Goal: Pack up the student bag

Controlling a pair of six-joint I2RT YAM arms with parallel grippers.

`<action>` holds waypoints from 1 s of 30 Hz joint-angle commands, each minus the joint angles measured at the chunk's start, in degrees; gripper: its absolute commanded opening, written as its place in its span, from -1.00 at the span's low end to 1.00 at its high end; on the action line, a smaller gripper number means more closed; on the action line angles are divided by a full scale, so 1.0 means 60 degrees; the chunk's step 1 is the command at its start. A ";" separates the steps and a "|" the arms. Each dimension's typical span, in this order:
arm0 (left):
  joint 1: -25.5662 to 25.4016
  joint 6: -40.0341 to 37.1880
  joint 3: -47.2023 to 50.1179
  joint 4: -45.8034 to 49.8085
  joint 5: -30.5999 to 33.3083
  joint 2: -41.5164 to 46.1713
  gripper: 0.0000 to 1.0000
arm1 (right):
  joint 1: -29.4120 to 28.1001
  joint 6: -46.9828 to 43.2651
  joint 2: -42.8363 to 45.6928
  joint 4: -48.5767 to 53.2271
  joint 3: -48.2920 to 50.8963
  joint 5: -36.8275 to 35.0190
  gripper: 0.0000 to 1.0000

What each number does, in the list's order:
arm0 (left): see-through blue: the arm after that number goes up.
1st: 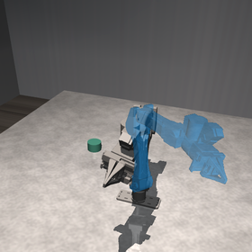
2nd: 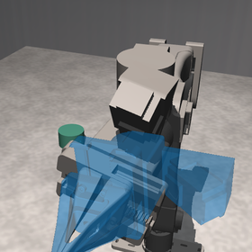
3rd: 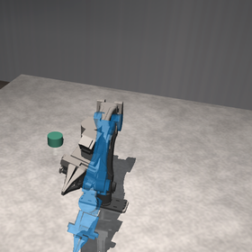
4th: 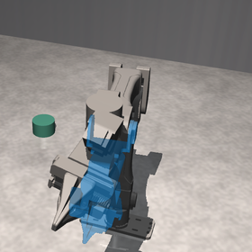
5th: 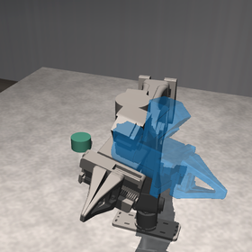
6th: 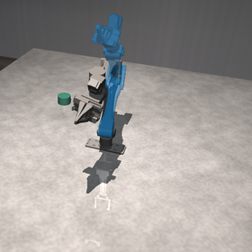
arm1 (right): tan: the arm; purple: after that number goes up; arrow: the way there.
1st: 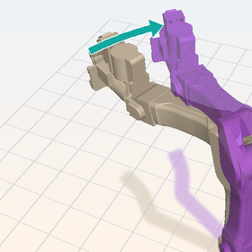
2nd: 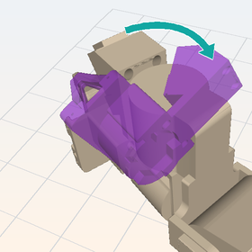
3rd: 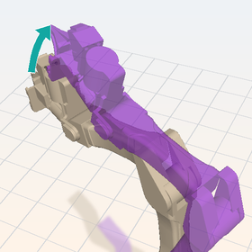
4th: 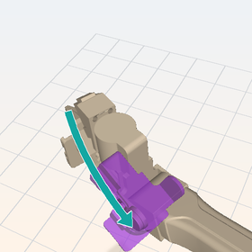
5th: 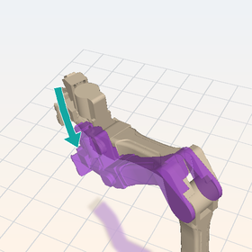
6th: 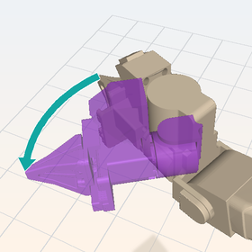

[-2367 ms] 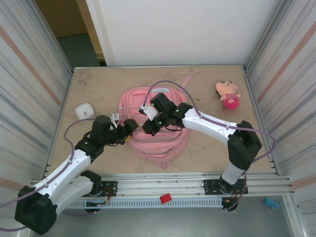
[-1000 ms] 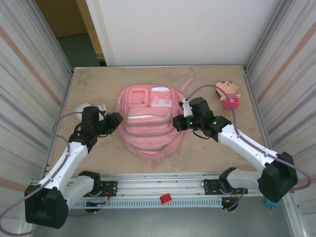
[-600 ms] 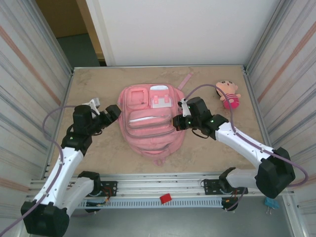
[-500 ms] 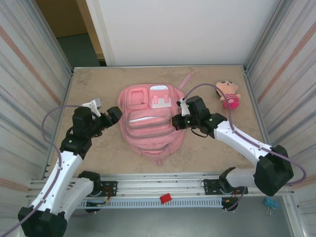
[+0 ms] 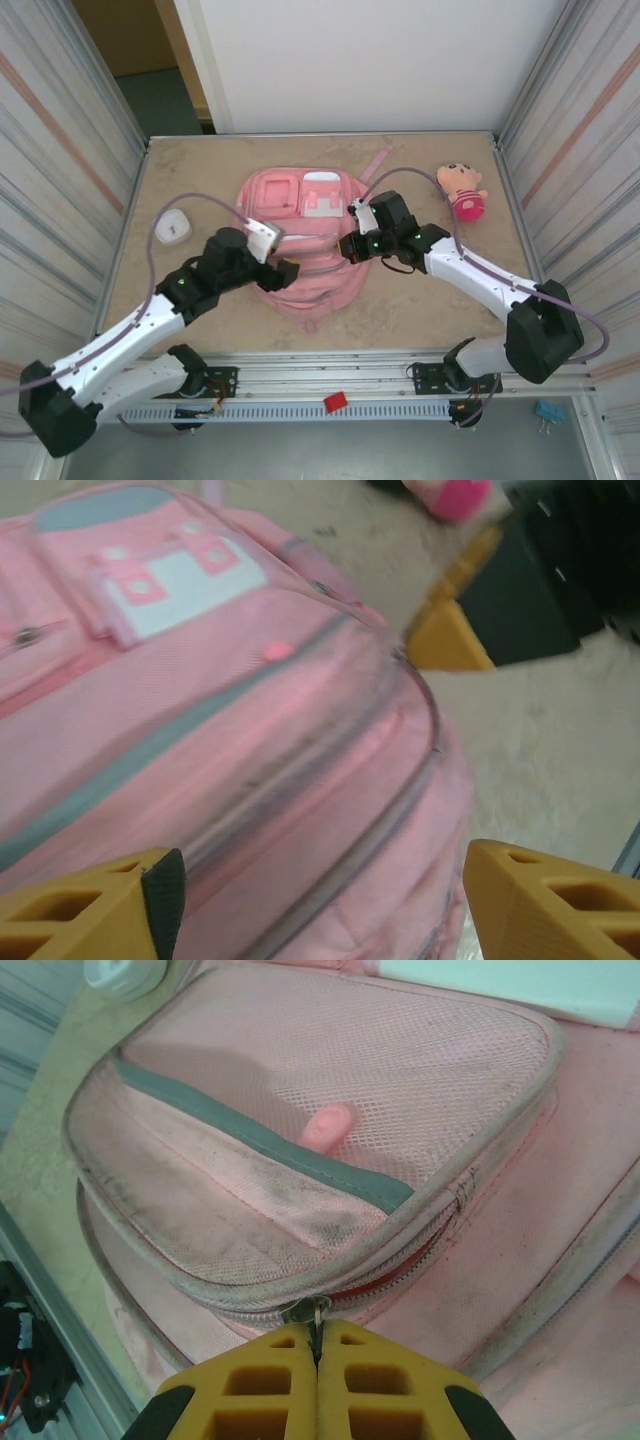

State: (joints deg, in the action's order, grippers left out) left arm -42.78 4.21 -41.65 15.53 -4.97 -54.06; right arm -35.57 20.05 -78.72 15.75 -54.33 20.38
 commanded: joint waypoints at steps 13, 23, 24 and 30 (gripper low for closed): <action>-0.0691 -0.5586 -0.1602 -0.1079 0.1249 -0.3645 0.39 | -0.0209 -0.0455 -0.0246 -0.0462 -0.0445 0.0514 -1.00; -0.0880 -0.6564 -0.1485 -0.1922 0.2277 -0.4427 -0.79 | 0.0069 -0.0284 0.0365 -0.0481 0.0245 0.0192 -1.00; -0.0908 -0.6589 -0.1422 -0.1889 0.2204 -0.4276 -0.88 | 0.0165 -0.0170 0.0414 -0.0525 0.0330 0.0118 -1.00; -0.1034 -0.6297 -0.0797 -0.1829 0.1519 -0.3121 -1.00 | 0.0837 0.0783 0.0627 -0.1387 0.1048 -0.0397 -1.00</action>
State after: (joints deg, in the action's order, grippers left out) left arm -48.53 -33.82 -47.90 4.29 4.89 -77.21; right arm -33.01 21.37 -76.79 9.91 -50.00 22.22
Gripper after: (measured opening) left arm 0.083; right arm 0.061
